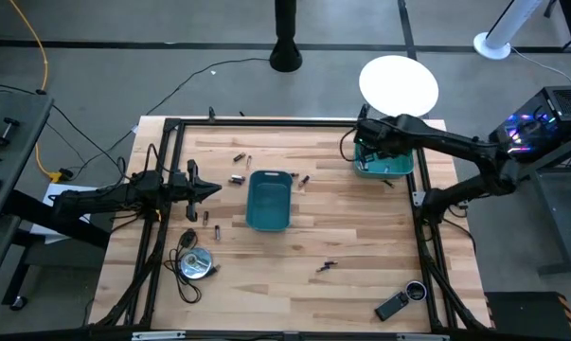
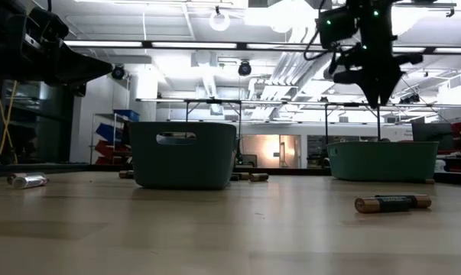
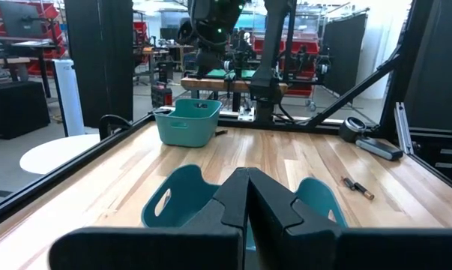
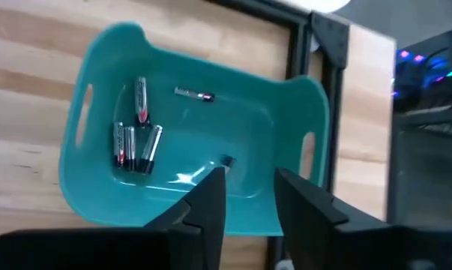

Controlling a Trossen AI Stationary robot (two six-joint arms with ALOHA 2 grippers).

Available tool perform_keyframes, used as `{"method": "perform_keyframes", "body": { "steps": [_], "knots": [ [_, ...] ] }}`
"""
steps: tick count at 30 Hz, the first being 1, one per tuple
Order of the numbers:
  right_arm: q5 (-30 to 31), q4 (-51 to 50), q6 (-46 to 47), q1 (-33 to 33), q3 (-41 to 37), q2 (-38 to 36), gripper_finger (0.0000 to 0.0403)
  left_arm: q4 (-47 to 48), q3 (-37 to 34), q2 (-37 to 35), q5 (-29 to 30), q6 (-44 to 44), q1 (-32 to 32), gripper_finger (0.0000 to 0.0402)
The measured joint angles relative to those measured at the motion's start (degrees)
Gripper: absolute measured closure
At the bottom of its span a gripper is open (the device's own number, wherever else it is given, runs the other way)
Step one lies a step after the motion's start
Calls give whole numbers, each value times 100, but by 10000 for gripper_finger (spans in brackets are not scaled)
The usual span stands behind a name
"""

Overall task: Sort batteries
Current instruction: Put the silver battery into the green bin

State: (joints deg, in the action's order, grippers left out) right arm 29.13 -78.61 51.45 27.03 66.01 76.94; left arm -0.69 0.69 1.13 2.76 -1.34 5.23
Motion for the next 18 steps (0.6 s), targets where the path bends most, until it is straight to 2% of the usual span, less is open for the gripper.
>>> {"method": "perform_keyframes", "body": {
  "steps": [4, 8, 11, 18],
  "knots": [
    [-371, 452, 108, -50, -437, -433, 272, -7, 0, 0, 9, 83, -2, 401],
    [-710, 1114, 71, -311, -687, -866, 268, -257, 0, -2, 434, 1365, 3, 401],
    [-737, 1400, 124, -503, -705, -1111, 267, -243, 2, -1, 643, 1884, 3, 401],
    [-825, 1913, 108, -742, -705, -1334, 267, -319, 2, 0, 680, 1904, 3, 401]
  ]
}}
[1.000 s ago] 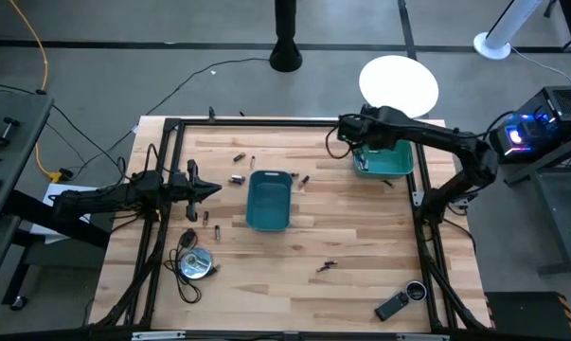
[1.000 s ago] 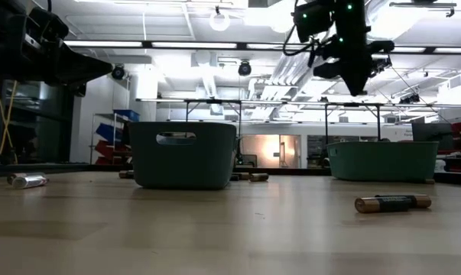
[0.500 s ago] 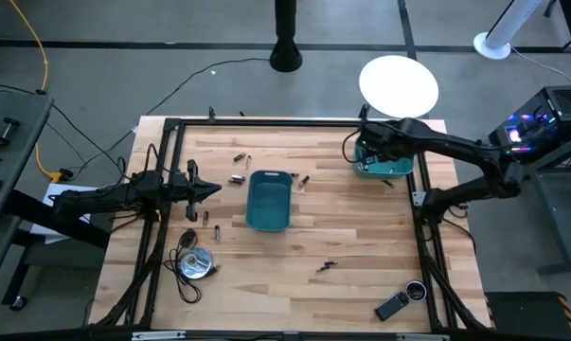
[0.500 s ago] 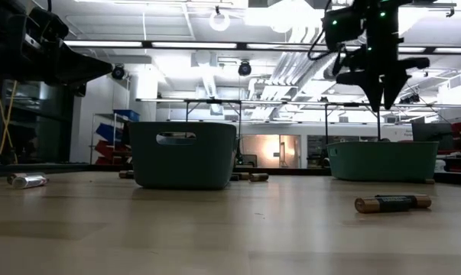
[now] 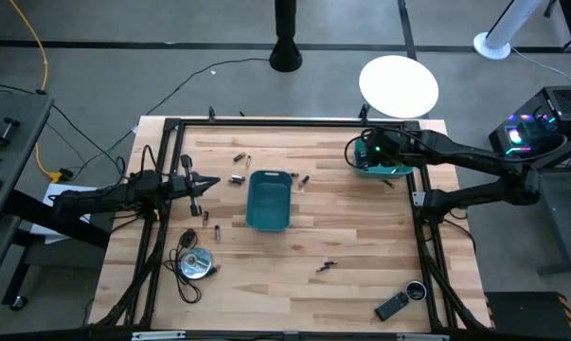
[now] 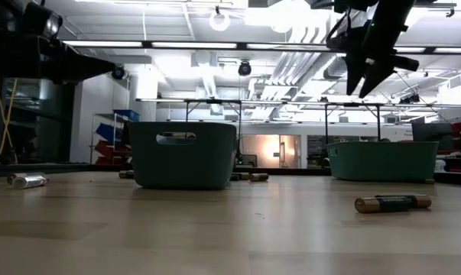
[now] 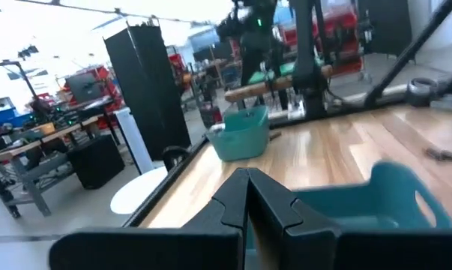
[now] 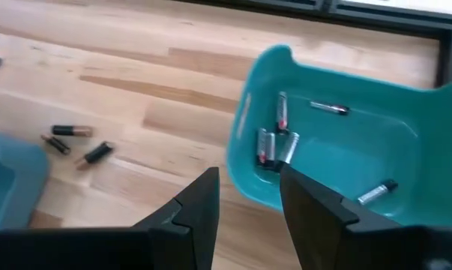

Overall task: Sort batteries
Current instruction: Put the silver battery into the green bin

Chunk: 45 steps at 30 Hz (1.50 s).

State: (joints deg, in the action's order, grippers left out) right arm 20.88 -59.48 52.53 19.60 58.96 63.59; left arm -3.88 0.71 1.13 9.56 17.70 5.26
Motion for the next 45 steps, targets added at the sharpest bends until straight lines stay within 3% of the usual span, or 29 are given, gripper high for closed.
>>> {"method": "perform_keyframes", "body": {
  "steps": [2, 4, 7, 10, 15, 22, 25, 28, 33, 38, 45],
  "knots": [
    [-26, 86, -2, -30, 0, 0, 267, -425, -1, 0, -103, -713, -10, 401],
    [-70, 167, -3, -68, 0, 11, 267, -1442, -3, 5, -147, -2052, -15, 401],
    [-138, 262, -27, -101, 0, 15, 267, -3105, 10, 88, 680, -3876, 4, 401],
    [-142, 421, -48, -102, 0, 16, 267, -3628, 239, 331, 1246, -4185, 5, 401],
    [-142, 802, -76, -86, 0, 20, 267, -1967, 1408, 1734, 911, -4280, 5, 401],
    [-168, 1133, -199, -88, 0, 20, 267, 623, 3308, 3882, 2161, -3853, 583, 401],
    [-184, 1129, -201, -99, 0, 20, 267, 1809, 3998, 4594, 1656, -3443, 1043, 401],
    [-184, 1129, -201, -102, 0, 20, 267, 2372, 4415, 5269, 1006, -3415, 1436, 401],
    [-184, 1129, -201, -102, 0, 20, 267, 2826, 4662, 6135, 606, -4081, 2010, 391],
    [-182, 1127, -201, -102, 0, 20, 267, 3576, 4660, 6836, 103, -4783, 2478, 352],
    [-30, 1129, -202, -99, 0, 20, 267, 3169, 4658, 7911, -824, -4860, 2691, 279]
  ]
}}
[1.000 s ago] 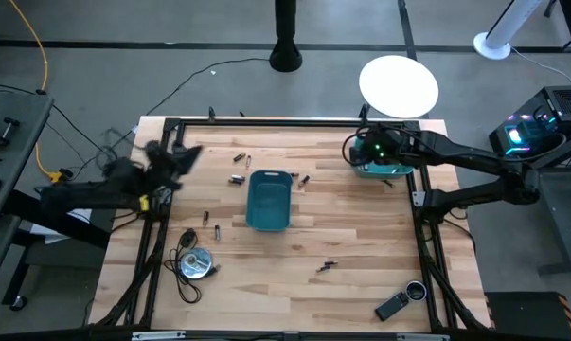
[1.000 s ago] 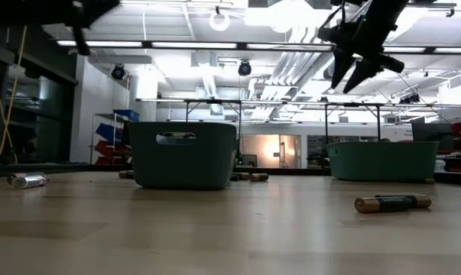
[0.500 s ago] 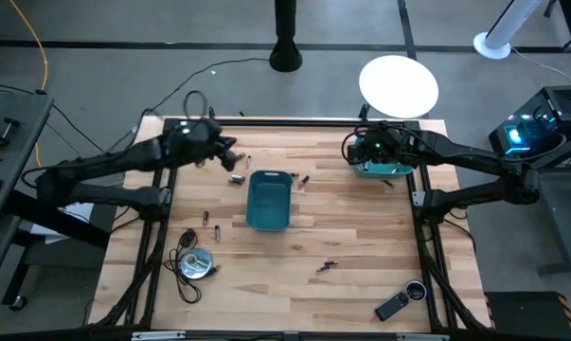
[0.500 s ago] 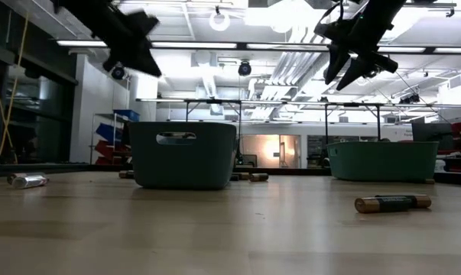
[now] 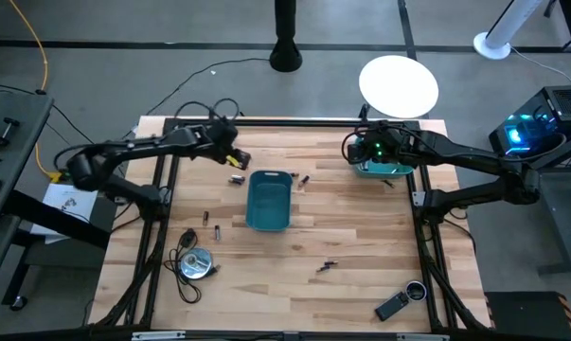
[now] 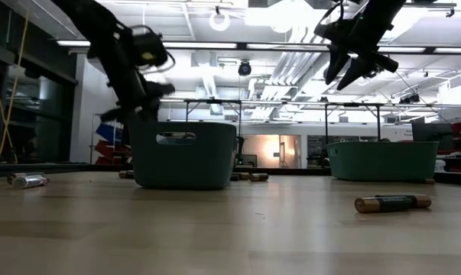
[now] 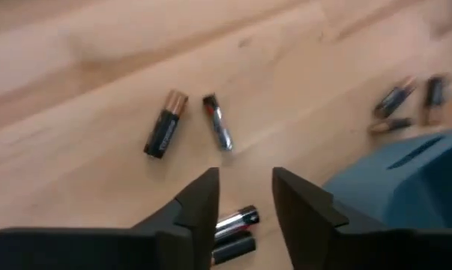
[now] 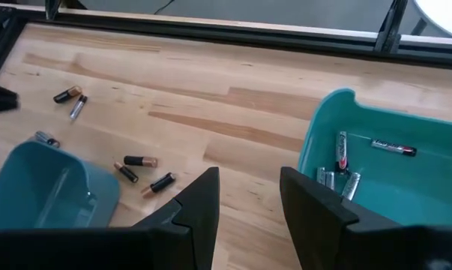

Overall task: Sort batteries
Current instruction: Put the silver battery into the green bin

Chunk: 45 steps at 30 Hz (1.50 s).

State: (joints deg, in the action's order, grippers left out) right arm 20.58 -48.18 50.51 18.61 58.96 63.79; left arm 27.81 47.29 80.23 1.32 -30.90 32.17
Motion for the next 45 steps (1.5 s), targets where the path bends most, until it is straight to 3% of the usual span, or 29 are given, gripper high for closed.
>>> {"method": "perform_keyframes", "body": {
  "steps": [8, 13, 19, 33, 37, 42, 45],
  "knots": [
    [8, -2, -60, 2, 0, 0, 267, -312, -4, 997, 84, -386, 13, 227],
    [17, -1, -106, 2, 0, 0, 267, -597, 16, 1285, 23, -653, 13, 226],
    [39, -2, -150, 2, 0, 0, 267, -565, 465, 1472, 156, -359, -49, 227],
    [43, -2, -184, 2, 0, 0, 267, 220, 1329, 2806, 450, -422, 0, 229],
    [53, -2, -211, -2, 0, 0, 267, 276, 1329, 2871, 641, -295, -6, 263],
    [84, -2, -300, -2, 0, 0, 267, 348, 1322, 2874, 804, -76, 8, 376],
    [105, -2, -320, -2, 0, 0, 267, 382, 1322, 2862, 805, -42, 2, 381]
  ]
}}
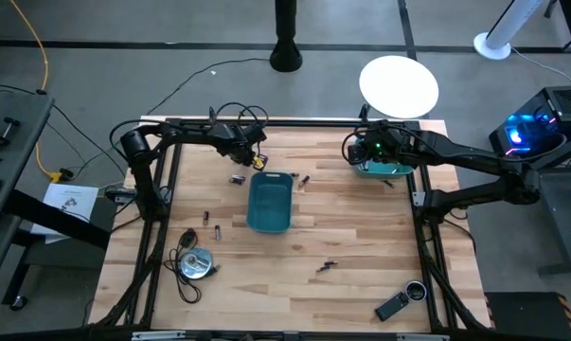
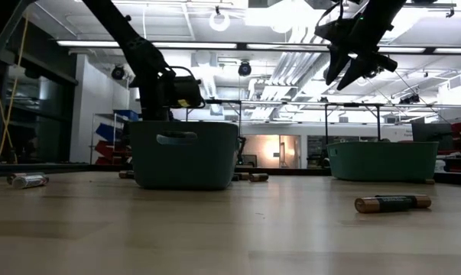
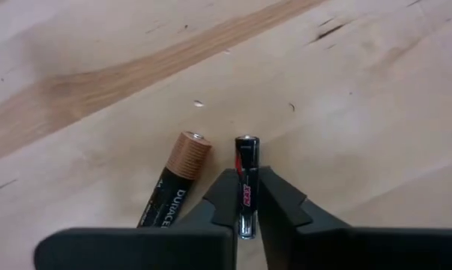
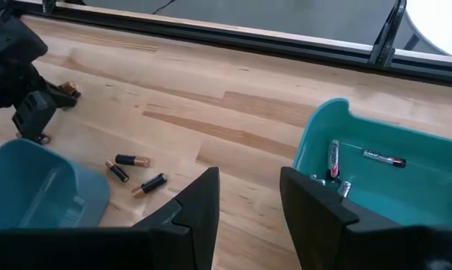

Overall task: Sort batteries
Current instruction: Put the silver battery into the green bin

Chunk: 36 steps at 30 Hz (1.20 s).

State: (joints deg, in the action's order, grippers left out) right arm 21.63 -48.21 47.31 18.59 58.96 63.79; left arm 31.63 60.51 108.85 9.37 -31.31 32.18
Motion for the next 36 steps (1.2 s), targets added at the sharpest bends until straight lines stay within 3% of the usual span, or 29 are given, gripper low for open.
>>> {"method": "perform_keyframes", "body": {
  "steps": [6, 12, 17, 21, 24, 27, 31, 36],
  "knots": [
    [6, 0, -129, 0, 0, 0, 267, 106, -84, -526, -31, 196, -36, 394],
    [23, -2, -131, 0, 0, 0, 267, -62, -66, -1513, 111, 357, -26, 394],
    [20, 10, -131, 0, 0, -14, 267, -1011, -52, -2042, -245, 463, -142, 395],
    [-67, 553, -255, 0, -2, -225, 267, -2149, -59, -2023, -716, 413, -466, 395],
    [-110, 1354, -533, 0, -2, -538, 267, -3012, 106, -1779, -847, 304, -785, 396],
    [-113, 2177, -777, 0, -2, -874, 267, -3171, 655, -1198, -867, 415, -1067, 396],
    [-111, 2804, -1039, 15, 0, -1196, 267, -3196, 1819, -222, -916, 845, -1331, 396],
    [40, 2898, -1050, 15, 0, -1363, 267, -3140, 3480, 1010, -1234, 1146, -1484, 396]
  ]
}}
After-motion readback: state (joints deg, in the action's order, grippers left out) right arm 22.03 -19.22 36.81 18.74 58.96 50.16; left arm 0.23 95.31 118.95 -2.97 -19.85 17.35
